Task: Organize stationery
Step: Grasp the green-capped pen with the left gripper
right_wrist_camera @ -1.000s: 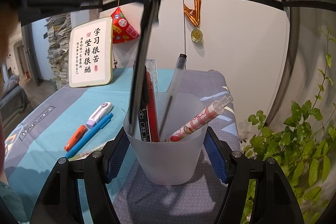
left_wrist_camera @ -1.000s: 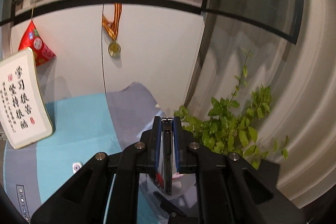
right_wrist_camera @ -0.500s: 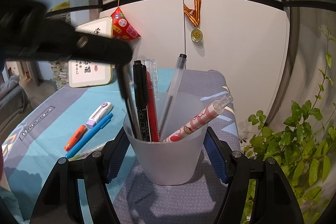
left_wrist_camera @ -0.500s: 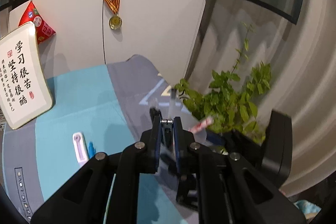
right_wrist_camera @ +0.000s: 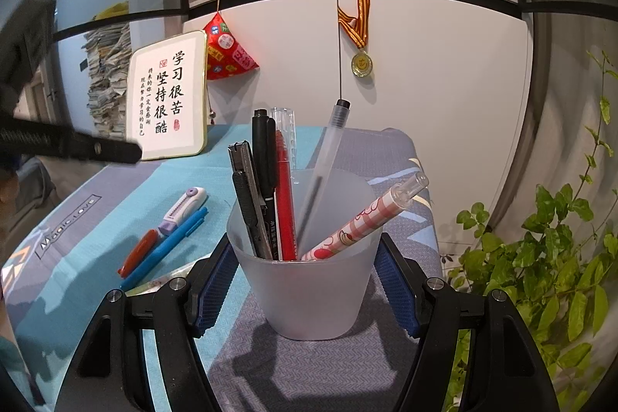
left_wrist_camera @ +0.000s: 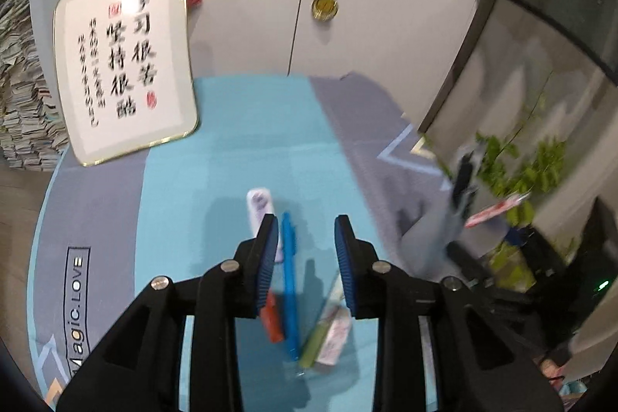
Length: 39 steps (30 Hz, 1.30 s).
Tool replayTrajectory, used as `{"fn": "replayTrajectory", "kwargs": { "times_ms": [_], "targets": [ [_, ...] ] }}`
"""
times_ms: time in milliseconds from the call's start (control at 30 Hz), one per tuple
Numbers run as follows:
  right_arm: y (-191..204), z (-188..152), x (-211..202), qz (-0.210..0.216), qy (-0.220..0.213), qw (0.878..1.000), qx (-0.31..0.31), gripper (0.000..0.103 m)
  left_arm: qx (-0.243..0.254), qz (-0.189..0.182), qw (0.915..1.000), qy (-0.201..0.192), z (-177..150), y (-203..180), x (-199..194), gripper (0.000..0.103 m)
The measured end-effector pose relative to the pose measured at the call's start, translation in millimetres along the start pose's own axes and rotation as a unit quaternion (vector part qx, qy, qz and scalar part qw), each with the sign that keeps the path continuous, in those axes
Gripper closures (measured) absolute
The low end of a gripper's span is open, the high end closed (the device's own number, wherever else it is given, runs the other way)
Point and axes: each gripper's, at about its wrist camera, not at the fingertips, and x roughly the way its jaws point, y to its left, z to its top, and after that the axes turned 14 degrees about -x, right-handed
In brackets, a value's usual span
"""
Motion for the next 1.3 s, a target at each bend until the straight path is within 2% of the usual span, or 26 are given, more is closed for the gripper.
{"fn": "replayTrajectory", "kwargs": {
  "times_ms": [133, 367, 633, 933, 1300],
  "targets": [
    [0, 0, 0, 0.000, 0.001, 1.000, 0.000, 0.032, 0.009, 0.008, 0.9997, 0.023, -7, -1, 15, 0.076],
    [0, -1, 0, 0.001, 0.002, 1.000, 0.000, 0.032, 0.047, -0.004, 0.9976, 0.052, -23, -11, 26, 0.076],
    [0, 0, 0, 0.001, 0.002, 1.000, 0.000, 0.032, 0.105, 0.001, 0.9901, 0.093, -45, -29, 53, 0.074],
    [0, 0, 0, 0.001, 0.002, 1.000, 0.000, 0.032, 0.133, 0.036, 0.9857, 0.097, -46, -29, 77, 0.074],
    [0, 0, 0, 0.001, 0.002, 1.000, 0.000, 0.032, 0.158, 0.029, 0.9831, 0.088, -46, -40, 82, 0.074]
  ]
}}
